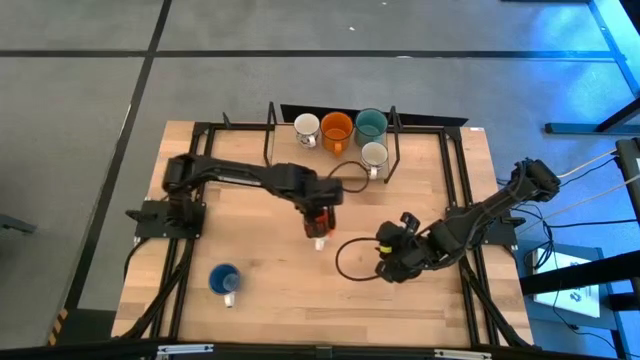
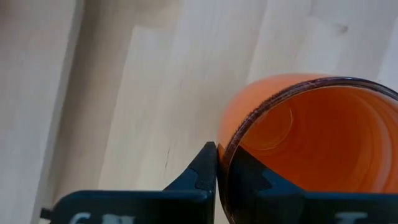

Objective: Place coffee mugs
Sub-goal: Put the orange-white mug on the shelf

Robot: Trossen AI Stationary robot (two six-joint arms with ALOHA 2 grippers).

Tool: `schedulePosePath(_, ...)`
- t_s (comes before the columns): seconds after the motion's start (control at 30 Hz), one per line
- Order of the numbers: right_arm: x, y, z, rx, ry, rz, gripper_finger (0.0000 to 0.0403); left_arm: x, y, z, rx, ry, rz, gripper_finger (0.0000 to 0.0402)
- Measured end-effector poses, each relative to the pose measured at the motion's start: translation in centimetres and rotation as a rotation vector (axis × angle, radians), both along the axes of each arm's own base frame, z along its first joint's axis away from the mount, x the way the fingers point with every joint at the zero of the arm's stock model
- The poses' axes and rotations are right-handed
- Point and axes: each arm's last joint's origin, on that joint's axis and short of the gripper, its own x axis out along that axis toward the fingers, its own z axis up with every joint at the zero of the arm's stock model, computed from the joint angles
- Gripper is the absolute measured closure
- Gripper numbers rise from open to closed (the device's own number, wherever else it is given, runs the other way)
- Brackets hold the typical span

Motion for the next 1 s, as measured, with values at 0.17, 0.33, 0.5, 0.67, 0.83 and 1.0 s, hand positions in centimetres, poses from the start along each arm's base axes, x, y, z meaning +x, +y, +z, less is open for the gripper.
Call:
schedulePosePath(0.17,-0.1,-0.1,-0.2,-0.004,0.006,-0.003,0.0265,1.9,0.2,-2.1,-0.001,0.047,0.003,0.0389)
schedulePosePath(0.33,-0.1,-0.1,-0.2,-0.018,0.000,-0.008,0.0265,2.7,0.6,-3.6,-0.005,0.066,0.009,0.0389)
schedulePosePath(0.5,0.0,-0.1,-0.2,-0.019,-0.002,-0.009,0.0265,2.8,1.2,-3.7,-0.015,0.058,0.045,0.0388)
schedulePosePath(0.67,0.0,-0.1,-0.2,-0.023,-0.001,-0.007,0.0265,2.6,2.0,-3.8,-0.019,0.067,0.080,0.0382)
schedulePosePath(0.83,0.0,-0.2,-0.2,-0.030,-0.003,-0.006,0.0265,2.7,2.6,-3.8,-0.024,0.061,0.093,0.0378)
schedulePosePath(1.0,0.0,-0.2,-0.2,-0.034,-0.004,-0.007,0.0265,2.7,2.6,-3.8,-0.028,0.058,0.080,0.0377)
